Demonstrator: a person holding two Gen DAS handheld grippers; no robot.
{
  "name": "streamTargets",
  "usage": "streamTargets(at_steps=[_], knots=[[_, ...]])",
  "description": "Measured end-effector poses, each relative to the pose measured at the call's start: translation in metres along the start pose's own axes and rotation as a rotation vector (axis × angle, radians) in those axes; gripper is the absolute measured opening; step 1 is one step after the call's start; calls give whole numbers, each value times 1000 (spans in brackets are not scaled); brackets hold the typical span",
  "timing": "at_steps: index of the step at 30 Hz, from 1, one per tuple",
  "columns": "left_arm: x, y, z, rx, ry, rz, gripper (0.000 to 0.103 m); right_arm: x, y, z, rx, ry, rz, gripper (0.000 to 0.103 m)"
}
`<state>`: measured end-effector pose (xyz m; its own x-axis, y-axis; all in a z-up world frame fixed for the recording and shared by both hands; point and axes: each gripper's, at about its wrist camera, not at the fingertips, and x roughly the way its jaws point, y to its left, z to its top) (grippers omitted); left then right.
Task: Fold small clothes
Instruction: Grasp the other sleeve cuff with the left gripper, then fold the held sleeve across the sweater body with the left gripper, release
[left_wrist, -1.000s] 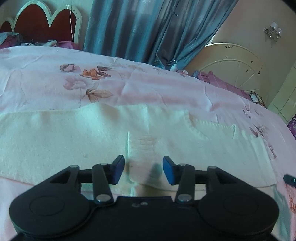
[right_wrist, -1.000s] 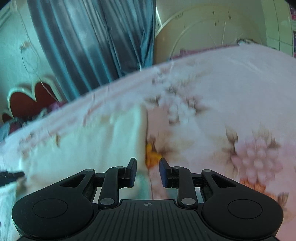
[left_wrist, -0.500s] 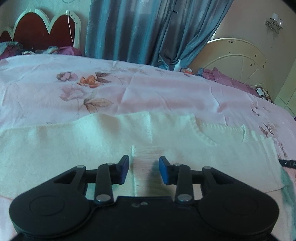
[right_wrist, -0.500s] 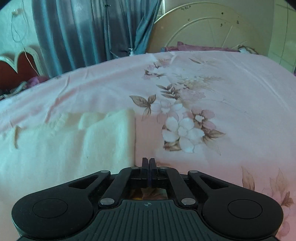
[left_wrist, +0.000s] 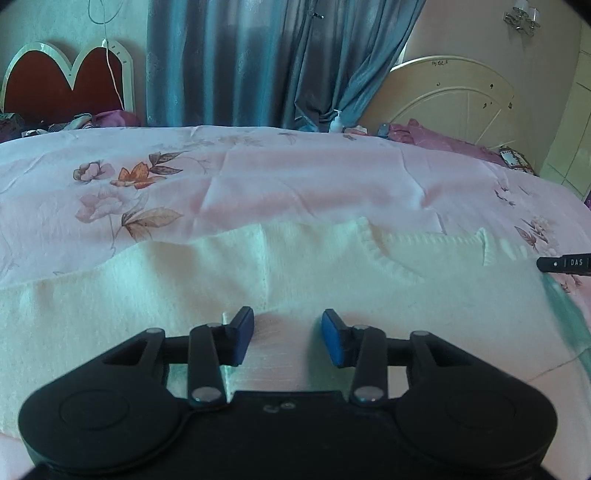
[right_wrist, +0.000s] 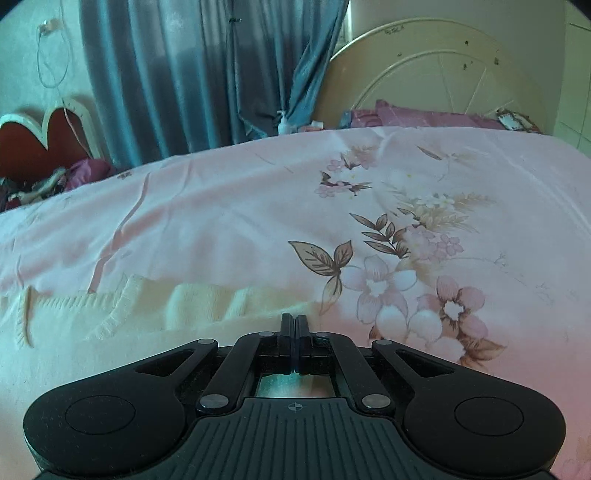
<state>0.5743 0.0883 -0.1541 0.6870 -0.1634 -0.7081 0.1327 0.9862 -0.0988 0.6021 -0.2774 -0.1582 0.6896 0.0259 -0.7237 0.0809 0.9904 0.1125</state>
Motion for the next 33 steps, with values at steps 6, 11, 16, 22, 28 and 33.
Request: streamTargets(at_steps=[6,11,16,22,28,33], knots=[[-20,-9,-16,37,13,-16,40,-37,6,-33,-63,52,41,0],[-43,-13,-30,29,-16,-20,41,-84,8,-60,-53,9,68,0],[-41,-24,-38,59,13,3,42,-87,16,-83,-90,42,37,0],[-42,-19,-45,18,26,-16,42,-90,20,-86,-86,72,12,0],[-63,-2,-50,-37,-6,5,42,-114,18,-85,-2,23,49,0],[-98,56,-65,-172,-67,120,74,-132,23,-89,70,-4,69,0]])
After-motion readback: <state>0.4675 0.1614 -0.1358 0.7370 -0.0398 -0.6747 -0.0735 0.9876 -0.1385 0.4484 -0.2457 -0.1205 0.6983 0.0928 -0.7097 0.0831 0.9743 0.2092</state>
